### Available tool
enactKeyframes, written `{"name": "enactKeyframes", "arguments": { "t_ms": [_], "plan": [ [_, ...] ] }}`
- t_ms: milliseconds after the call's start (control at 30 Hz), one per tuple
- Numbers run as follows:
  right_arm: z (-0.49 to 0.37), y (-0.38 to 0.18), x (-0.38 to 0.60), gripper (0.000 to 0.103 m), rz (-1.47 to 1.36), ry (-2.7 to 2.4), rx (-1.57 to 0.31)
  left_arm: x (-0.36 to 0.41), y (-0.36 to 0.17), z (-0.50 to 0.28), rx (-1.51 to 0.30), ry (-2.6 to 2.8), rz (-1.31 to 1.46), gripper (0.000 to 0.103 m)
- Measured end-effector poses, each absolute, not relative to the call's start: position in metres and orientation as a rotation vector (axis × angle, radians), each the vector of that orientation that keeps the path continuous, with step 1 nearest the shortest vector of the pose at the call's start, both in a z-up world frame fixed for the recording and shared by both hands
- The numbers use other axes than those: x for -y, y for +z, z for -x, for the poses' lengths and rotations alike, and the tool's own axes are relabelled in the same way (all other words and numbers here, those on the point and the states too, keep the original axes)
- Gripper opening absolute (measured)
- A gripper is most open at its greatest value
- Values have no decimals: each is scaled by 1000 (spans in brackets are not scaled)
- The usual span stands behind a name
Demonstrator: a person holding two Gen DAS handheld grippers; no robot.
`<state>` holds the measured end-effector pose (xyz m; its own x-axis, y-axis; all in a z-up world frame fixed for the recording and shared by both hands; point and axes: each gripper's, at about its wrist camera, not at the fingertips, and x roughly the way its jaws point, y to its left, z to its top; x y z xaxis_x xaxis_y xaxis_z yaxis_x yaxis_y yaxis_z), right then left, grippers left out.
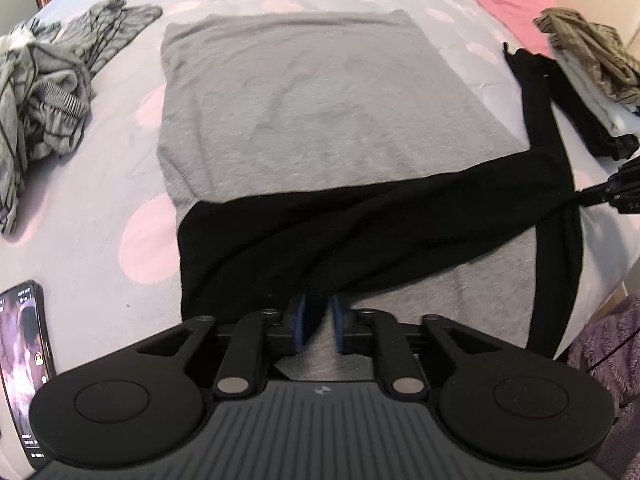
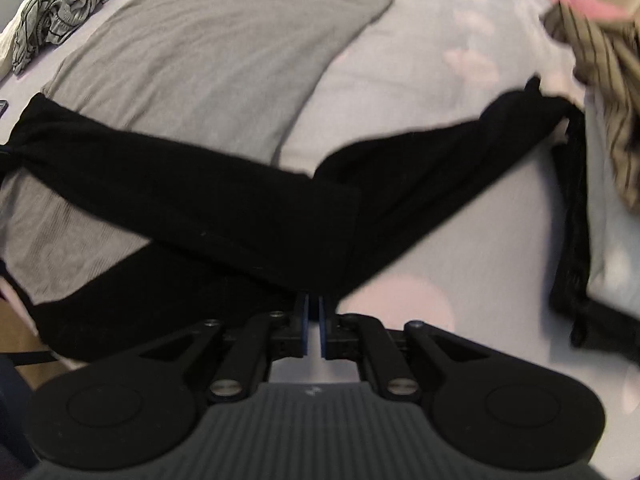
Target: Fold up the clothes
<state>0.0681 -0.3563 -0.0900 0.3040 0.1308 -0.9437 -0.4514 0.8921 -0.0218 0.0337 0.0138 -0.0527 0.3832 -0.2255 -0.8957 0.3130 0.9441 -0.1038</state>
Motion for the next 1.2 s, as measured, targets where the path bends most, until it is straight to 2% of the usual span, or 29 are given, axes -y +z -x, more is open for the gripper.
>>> {"name": "enactKeyframes", "arguments": {
  "t_ms": [167, 233, 267, 467, 600, 767, 833, 867, 900, 1000, 1200],
  "plan": [
    [-63, -78, 366, 18, 267, 339, -1181, -4, -48, -32, -1092, -386, -82, 32],
    [-64, -71, 370, 31, 233, 316, -1147, 2, -48, -34, -1091, -393, -91, 38],
    [-65, -67, 372, 32, 218, 301, -1125, 5, -48, -35, -1095, -400, -94, 38],
    [-86, -63, 370, 32, 98, 267, -1018, 26, -55, -47, -1119, -429, -101, 38],
    [-104, -75, 366, 32, 37, 240, -1023, 38, -64, -54, -1137, -438, -114, 38],
    [-116, -94, 360, 30, -3, 234, -1087, 43, -73, -58, -1152, -428, -137, 21],
    [-115, -97, 358, 16, 5, 242, -1101, 41, -74, -58, -1149, -419, -140, 12],
    [-114, -96, 356, 13, 23, 244, -1097, 39, -74, -58, -1147, -415, -134, 7],
    [-113, -94, 355, 8, 36, 248, -1090, 37, -73, -58, -1146, -414, -120, 5],
    [-111, -85, 357, 7, 14, 242, -1081, 32, -68, -56, -1140, -417, -93, 0],
    [-96, -65, 357, 6, 55, 266, -1056, 30, -48, -43, -1117, -449, -124, 0]
  ]
}}
